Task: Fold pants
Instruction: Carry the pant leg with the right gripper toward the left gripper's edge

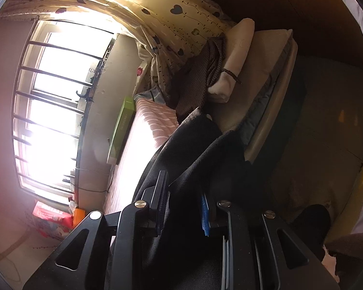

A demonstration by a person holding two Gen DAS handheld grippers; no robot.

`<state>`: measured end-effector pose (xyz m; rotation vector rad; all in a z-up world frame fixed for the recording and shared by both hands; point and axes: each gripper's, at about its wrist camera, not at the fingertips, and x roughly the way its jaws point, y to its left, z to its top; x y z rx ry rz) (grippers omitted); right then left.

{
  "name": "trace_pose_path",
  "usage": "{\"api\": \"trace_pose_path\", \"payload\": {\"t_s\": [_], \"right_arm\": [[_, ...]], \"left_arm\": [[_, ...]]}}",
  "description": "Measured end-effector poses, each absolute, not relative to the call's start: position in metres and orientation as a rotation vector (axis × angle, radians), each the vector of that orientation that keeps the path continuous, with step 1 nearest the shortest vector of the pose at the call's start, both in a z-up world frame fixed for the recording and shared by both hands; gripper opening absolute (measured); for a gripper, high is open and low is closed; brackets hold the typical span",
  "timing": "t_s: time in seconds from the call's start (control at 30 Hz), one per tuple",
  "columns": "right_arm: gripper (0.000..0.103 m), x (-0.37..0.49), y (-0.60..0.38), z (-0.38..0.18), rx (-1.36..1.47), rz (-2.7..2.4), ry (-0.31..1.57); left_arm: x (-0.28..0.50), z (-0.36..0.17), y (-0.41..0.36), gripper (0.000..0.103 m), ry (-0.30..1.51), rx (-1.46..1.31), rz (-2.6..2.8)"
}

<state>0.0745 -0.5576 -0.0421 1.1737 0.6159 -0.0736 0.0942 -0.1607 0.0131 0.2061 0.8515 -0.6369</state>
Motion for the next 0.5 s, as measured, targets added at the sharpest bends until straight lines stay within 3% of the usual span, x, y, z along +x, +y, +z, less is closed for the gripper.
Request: {"api": "trace_pose_path", "payload": {"t_s": [0.07,0.13,0.5], "right_arm": [[0.008,0.071,-0.558,-0.038,1.155,-0.086,0.596],[0.006,0.066,-0.557,-0.028,1.111,-0.099,0.560],[0.005,0.018,-0.548,0.030,1.018,-0.083,0.390]], "left_arm": [[0.094,0.015,-0.160,0.034,0.851,0.202,-0.644],[0.093,0.018,-0.159,0.029,0.847,0.195,-0.656],[0.070,0.052,-0.145,0.025,0.754,0.124,-0.741]]}}
